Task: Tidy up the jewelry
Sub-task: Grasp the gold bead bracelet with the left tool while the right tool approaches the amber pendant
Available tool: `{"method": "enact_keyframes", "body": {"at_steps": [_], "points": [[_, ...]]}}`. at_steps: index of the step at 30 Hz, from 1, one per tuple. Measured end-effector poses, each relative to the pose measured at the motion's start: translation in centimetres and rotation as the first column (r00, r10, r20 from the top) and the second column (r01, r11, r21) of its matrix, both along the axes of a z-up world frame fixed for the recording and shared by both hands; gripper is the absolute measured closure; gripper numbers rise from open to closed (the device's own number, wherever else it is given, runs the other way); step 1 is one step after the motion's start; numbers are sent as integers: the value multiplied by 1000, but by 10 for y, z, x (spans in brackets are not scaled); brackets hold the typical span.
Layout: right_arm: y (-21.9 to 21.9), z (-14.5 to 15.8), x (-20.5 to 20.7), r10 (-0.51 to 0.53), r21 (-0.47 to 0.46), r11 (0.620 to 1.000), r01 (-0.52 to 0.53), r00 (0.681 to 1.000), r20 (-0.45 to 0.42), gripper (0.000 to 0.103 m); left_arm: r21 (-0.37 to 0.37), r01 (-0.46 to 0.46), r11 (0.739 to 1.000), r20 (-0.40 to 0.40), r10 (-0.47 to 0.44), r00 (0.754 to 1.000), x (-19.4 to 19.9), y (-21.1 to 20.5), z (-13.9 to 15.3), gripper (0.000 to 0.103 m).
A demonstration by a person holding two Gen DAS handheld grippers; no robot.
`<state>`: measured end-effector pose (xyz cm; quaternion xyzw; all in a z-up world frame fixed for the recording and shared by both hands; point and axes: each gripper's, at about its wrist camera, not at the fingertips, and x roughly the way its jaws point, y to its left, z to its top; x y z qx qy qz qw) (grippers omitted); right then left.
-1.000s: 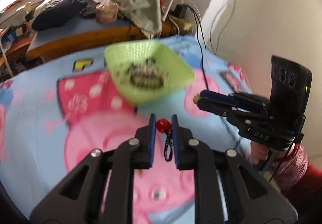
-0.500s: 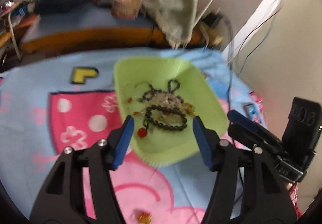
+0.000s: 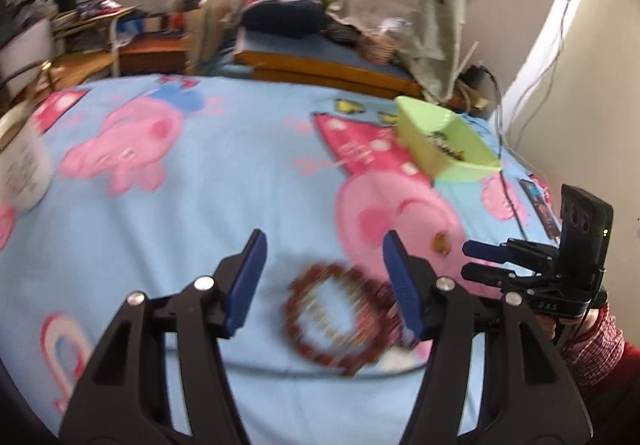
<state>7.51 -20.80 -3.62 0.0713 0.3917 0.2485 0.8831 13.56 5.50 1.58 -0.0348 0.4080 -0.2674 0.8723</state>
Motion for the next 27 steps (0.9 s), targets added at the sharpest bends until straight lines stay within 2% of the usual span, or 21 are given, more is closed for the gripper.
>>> {"method": "enact_keyframes", "body": {"at_steps": [2,4,6,8,11,14,15,16,17,19,21,23,26,27], "points": [[14,3,1,12,-40,999,-12,1000,18,95,4,-5,1000,0,5,1000,-8,9,-5,54],[19,4,5,-24,-80,996,26,999,29,95,22,9,1000,0,-9,1000,-15,11,-12,61],[16,6,9,-36,-71,997,37,999,17,95,52,10,999,10,-10,1000,-17,9,-17,61],[28,13,7,10,-51,999,-8,1000,23,95,55,7,998,-2,-7,1000,-12,10,-22,61],[55,16,11,70,-74,995,-68,997,22,95,37,22,999,-55,-20,998,-1,5,-35,61],[68,5,27,71,-74,995,-72,997,-14,95,68,48,997,-86,-43,995,2,-8,-51,61],[69,1,34,63,-77,995,-65,998,-24,95,86,56,995,-106,-47,993,4,-12,-59,66],[70,-4,41,59,-71,996,-62,997,-43,95,100,52,994,-115,-40,993,4,-14,-63,89],[70,-7,46,59,-55,997,-62,996,-61,95,114,40,993,-103,-28,994,2,-14,-63,89],[68,-10,47,57,-10,998,-58,994,-92,95,76,50,996,-99,-42,994,-8,-8,-54,90],[65,-5,39,62,7,998,-61,995,-76,95,44,92,995,-66,-89,994,-33,-3,-36,90],[63,0,35,60,8,998,-59,996,-66,95,22,141,990,-69,-139,988,-56,-2,-30,89],[60,3,35,57,12,998,-56,996,-63,95,63,231,971,-78,-226,971,-88,-3,-32,87],[58,4,35,52,12,999,-51,997,-61,95,74,235,969,-83,-229,970,-91,-2,-33,80]]}}
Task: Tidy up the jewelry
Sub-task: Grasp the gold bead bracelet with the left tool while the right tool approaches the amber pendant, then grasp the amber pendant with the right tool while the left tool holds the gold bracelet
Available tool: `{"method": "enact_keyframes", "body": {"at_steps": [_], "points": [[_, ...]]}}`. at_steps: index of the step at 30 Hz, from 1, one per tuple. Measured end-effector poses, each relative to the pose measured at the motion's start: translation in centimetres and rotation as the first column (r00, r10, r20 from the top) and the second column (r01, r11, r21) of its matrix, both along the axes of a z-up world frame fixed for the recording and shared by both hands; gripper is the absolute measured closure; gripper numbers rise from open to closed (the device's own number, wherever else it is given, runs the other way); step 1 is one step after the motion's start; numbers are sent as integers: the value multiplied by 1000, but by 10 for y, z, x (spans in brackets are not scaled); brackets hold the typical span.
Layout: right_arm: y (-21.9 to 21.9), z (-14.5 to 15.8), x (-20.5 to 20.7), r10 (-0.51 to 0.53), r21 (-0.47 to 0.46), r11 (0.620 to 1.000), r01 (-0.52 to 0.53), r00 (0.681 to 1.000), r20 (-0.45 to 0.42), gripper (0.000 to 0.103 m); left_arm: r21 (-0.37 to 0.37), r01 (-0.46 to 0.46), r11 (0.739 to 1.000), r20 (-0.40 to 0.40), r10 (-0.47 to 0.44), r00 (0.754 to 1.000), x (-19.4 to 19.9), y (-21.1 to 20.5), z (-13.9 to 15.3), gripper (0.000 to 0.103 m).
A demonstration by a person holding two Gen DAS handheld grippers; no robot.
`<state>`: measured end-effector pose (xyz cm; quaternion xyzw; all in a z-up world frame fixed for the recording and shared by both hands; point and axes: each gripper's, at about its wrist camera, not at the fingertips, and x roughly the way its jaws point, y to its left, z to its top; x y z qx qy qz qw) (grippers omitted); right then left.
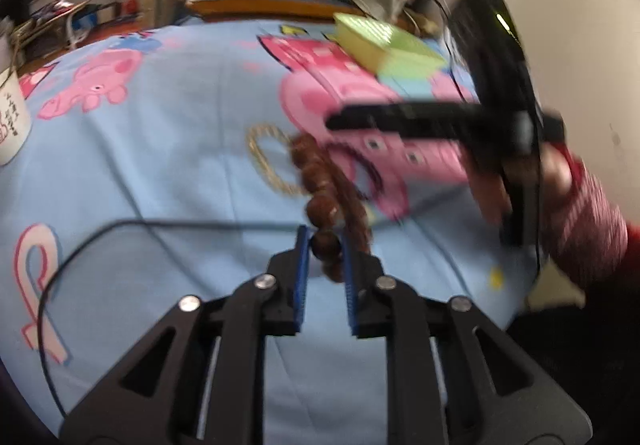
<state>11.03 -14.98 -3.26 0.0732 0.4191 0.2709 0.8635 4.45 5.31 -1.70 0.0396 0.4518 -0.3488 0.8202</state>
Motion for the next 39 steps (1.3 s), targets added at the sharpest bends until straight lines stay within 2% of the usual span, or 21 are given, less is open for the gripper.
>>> {"method": "enact_keyframes", "body": {"at_steps": [3,5,7,10,13,14,15,16,17,18,22,28,30,31,32,33,37,39], "points": [[-7,2,-3,-19,6,1000,19,1000,9,95,-27,-49,998,45,50,998,4,18,13,65],[-10,2,-6,-31,11,999,31,999,13,95,-66,-107,992,50,111,993,23,28,23,64],[-14,2,-10,-42,9,999,42,999,13,95,-71,-136,988,59,140,988,43,25,26,64],[-20,5,-18,-65,-24,998,66,997,41,95,14,-147,989,61,146,987,78,-3,13,64],[-41,15,-27,-133,-81,987,142,985,111,95,167,-128,978,62,119,991,103,-35,-16,64],[-51,18,-30,-158,-95,981,171,979,129,95,204,-129,970,53,120,991,108,-39,-23,65],[-58,19,-32,-175,-107,976,191,975,140,95,221,-130,967,67,118,991,111,-45,-29,74],[-71,21,-35,-200,-124,968,220,968,154,95,228,-111,967,84,94,992,110,-50,-29,91],[-78,21,-35,-214,-133,963,236,964,159,95,230,-100,968,83,83,993,110,-52,-29,96],[-87,20,-35,-235,-142,956,258,959,161,95,240,-99,966,79,82,994,112,-57,-28,97],[-105,0,-22,-262,-166,947,277,959,105,95,169,-87,982,36,82,996,131,-67,-19,97],[-73,-8,-14,-133,-166,975,147,987,89,95,26,-36,999,31,35,999,144,-100,22,97],[-60,-13,-8,-95,-198,974,108,993,75,95,9,-8,1000,35,7,999,142,-116,32,97],[-55,-19,-5,-77,-230,969,91,995,68,97,6,5,1000,36,-5,999,141,-124,35,97],[-55,-21,-6,-74,-244,965,91,994,79,103,6,13,1000,35,-13,999,142,-130,37,97],[-60,-20,-8,-76,-244,965,92,994,78,103,4,25,1000,30,-25,999,141,-138,38,97],[-89,-19,-23,-100,-207,972,115,992,81,103,-26,81,996,7,-81,997,137,-164,41,97],[-110,-12,-35,-120,-144,980,134,988,102,103,-32,104,994,3,-104,995,136,-177,41,97]]}}
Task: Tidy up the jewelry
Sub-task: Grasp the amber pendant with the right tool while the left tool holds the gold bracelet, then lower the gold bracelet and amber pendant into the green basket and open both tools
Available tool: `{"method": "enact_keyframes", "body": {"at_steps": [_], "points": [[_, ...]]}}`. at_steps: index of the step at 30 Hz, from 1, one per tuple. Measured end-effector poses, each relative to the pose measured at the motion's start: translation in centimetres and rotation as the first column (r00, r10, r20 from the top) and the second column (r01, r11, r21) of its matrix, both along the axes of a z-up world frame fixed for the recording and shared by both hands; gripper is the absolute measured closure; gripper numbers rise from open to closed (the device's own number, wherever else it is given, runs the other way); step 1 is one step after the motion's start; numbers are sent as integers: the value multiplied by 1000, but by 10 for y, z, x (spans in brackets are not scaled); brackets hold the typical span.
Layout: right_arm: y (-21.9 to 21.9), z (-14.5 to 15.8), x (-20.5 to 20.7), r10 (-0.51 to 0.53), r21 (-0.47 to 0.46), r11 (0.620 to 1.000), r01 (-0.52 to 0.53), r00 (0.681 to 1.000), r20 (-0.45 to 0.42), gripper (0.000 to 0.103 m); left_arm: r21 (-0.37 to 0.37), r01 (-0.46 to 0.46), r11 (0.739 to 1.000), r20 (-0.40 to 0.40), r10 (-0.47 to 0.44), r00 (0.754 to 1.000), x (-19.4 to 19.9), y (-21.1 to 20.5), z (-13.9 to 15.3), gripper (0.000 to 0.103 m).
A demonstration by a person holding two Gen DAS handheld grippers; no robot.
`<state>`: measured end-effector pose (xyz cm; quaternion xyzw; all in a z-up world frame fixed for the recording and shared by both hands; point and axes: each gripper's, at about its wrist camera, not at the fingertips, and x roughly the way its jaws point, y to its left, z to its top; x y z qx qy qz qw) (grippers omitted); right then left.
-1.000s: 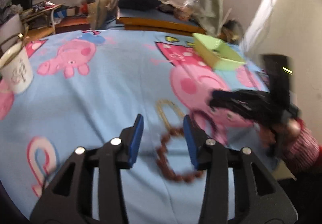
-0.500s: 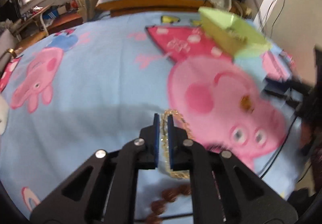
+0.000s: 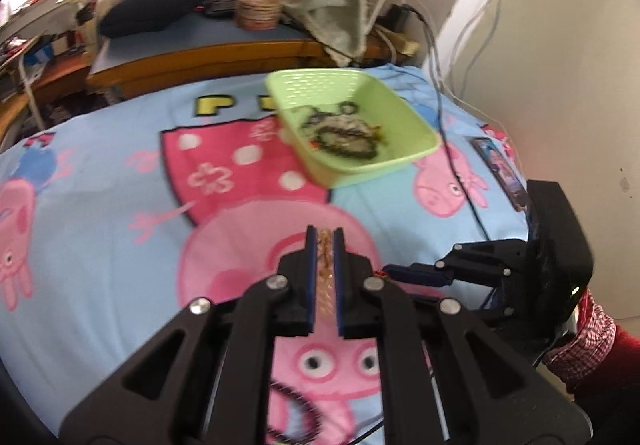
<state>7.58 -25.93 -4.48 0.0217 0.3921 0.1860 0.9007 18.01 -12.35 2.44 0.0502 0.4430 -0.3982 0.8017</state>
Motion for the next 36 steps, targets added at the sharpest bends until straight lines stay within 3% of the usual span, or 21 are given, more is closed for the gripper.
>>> {"method": "enact_keyframes", "body": {"at_steps": [3,7,18,28,36], "points": [[-18,13,-16,-4,11,1000,2,994,108,103,-4,30,1000,2,-30,1000,-3,-19,4,97],[-29,22,-30,-28,-58,998,40,980,199,103,-9,62,998,8,-62,998,-6,-37,8,97],[-52,41,-15,-68,-69,993,91,955,290,103,-47,80,996,31,-78,996,10,-63,33,97],[-60,48,1,-75,-73,992,101,952,296,103,-83,74,994,52,-70,996,31,-75,54,97],[-43,45,-8,-39,-174,979,102,943,331,103,-91,76,993,57,-71,996,31,-72,56,97]]}}
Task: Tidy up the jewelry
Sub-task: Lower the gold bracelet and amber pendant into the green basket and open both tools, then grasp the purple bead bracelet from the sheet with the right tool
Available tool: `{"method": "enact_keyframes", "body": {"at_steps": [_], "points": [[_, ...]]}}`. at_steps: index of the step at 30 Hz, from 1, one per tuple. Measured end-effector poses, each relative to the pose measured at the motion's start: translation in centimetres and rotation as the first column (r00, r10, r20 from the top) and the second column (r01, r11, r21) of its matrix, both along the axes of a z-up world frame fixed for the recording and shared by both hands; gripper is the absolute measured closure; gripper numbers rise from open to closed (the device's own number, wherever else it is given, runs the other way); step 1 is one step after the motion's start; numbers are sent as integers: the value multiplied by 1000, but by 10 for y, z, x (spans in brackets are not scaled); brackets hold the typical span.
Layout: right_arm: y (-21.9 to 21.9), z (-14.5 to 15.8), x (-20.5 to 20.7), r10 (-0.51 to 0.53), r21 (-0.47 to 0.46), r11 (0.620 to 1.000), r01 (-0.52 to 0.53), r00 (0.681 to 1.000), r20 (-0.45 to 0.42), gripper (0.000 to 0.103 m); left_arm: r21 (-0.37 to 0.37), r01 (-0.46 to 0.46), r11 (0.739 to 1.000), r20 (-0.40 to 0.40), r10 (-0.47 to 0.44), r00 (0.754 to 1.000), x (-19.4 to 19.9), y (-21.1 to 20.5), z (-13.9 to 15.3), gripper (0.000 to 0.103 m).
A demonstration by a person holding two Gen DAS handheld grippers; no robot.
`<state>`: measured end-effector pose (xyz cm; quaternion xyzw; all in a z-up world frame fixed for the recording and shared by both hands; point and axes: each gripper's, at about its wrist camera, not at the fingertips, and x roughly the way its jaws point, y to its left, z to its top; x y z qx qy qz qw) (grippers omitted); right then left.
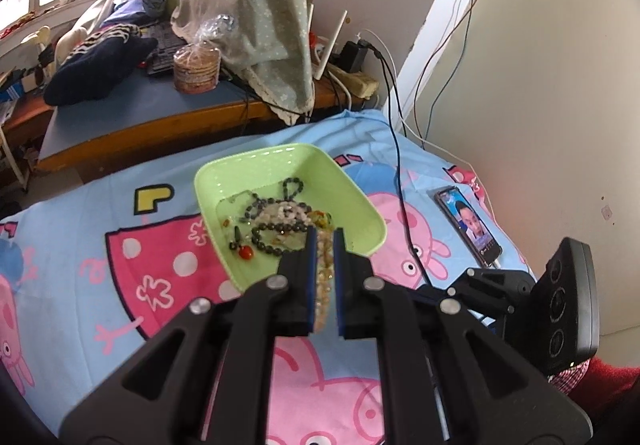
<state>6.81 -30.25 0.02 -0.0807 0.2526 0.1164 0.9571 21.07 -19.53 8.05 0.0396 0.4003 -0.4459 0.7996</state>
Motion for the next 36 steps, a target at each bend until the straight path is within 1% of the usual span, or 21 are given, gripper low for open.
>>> {"method": "enact_keyframes", "body": {"at_steps": [5,9,11,13,14,15,16,17,18,19,21,23,26,29,31,33,36], "points": [[2,5,6,4,-17,1000,-3,1000,23,103,-5,-6,1000,18,6,1000,4,-3,6,97],[-4,4,24,-8,-6,1000,8,1000,11,103,7,-21,1000,10,21,1000,16,-11,3,97],[-11,2,39,-26,11,1000,26,1000,-5,103,19,-32,999,5,32,999,26,-18,-2,97],[-20,-5,61,-48,38,998,50,998,-39,103,38,-52,998,-13,52,999,38,-25,-11,96],[-25,-11,72,-58,59,996,62,996,-67,99,59,-61,996,-35,63,997,45,-30,-20,95],[-33,-18,85,-74,92,992,84,991,-108,95,97,-70,993,-75,77,994,55,-36,-35,95],[-37,-23,90,-93,112,988,109,986,-137,95,135,-81,987,-107,96,990,62,-40,-48,95],[-43,-26,93,-115,139,981,138,980,-164,95,167,-95,981,-133,118,984,67,-40,-59,95],[-48,-25,91,-125,180,971,156,977,-173,95,175,-101,979,-150,128,980,68,-37,-65,95],[-54,-22,82,-121,241,958,158,980,-160,95,171,-100,980,-163,128,978,66,-33,-69,95],[-61,-15,62,-139,285,943,171,982,-129,95,150,-104,983,-166,129,978,60,-18,-68,95],[-65,-9,45,-162,317,929,189,981,-110,95,124,-111,986,-156,129,979,51,-2,-60,95],[-65,-7,20,-153,395,898,194,979,-132,95,97,-137,986,-130,149,980,33,32,-46,95],[-48,-13,5,-95,447,879,163,981,-171,95,82,-185,979,-110,193,975,10,78,-36,95],[-30,-20,1,-46,454,880,135,978,-202,95,78,-216,973,-100,223,970,-4,106,-35,95],[-5,-31,0,16,457,883,102,969,-247,95,79,-244,967,-102,251,962,-18,131,-39,95],[29,-41,-2,91,456,889,53,954,-287,95,96,-285,954,-113,295,949,-39,167,-52,95]]}}
